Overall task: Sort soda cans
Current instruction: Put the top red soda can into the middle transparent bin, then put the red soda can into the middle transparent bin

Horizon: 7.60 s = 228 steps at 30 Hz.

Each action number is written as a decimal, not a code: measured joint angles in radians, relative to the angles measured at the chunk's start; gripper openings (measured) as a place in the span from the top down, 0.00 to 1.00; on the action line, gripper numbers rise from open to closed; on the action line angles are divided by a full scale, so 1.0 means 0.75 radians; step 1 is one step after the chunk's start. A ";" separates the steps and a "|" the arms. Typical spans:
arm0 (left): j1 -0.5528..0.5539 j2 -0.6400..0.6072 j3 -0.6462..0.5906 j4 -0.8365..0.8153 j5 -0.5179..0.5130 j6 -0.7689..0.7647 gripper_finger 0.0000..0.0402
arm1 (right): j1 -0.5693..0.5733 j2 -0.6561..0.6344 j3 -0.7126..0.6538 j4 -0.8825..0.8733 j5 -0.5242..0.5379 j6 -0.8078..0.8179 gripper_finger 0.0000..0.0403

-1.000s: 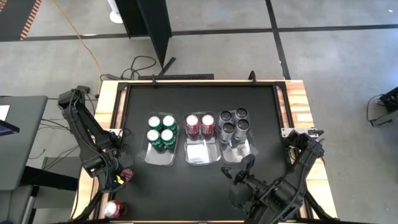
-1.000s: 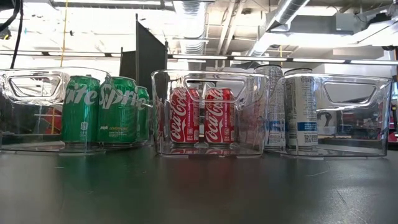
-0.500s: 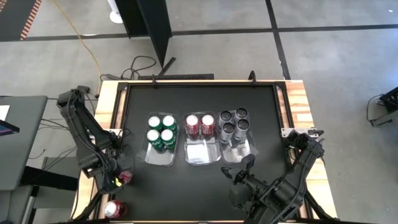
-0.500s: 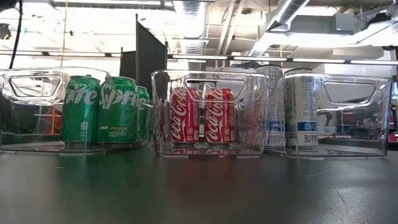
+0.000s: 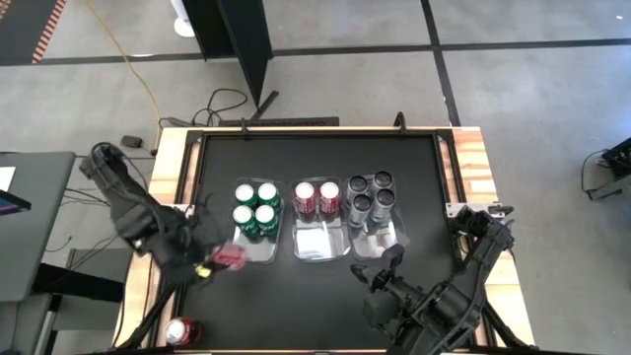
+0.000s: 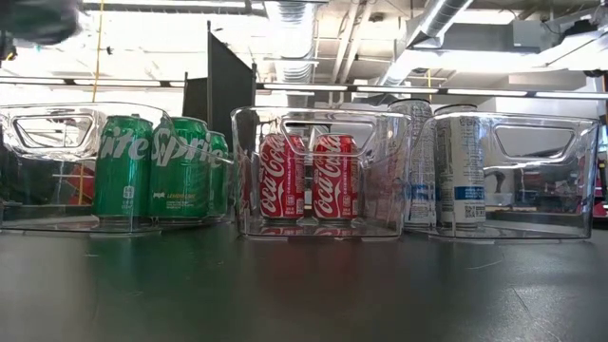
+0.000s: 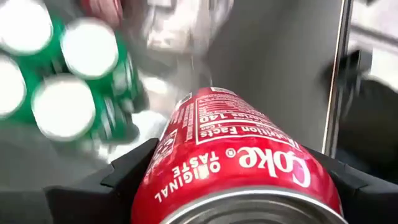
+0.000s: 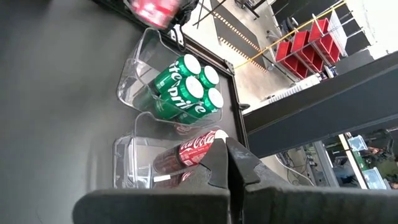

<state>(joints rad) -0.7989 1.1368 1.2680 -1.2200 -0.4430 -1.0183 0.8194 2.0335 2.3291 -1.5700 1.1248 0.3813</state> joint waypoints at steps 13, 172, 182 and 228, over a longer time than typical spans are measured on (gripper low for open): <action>0.704 0.321 0.122 0.415 0.384 0.904 0.27 | -0.030 0.000 0.000 0.000 -0.001 -0.025 0.99; 1.082 0.822 0.097 0.677 0.477 1.331 0.23 | -0.773 -0.371 -1.845 2.647 -0.810 -0.583 0.98; 1.082 0.822 0.097 0.667 0.478 1.329 0.21 | -0.772 -0.371 -1.845 2.586 -0.799 -0.563 0.98; 1.029 0.820 0.328 0.352 0.405 1.290 0.14 | -0.722 -0.373 -1.846 2.588 -0.582 -0.667 0.98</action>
<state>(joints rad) -0.0269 1.7519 1.5144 -0.9562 -0.1390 -0.0511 0.2778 1.7538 0.9443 0.3712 0.6883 -0.1191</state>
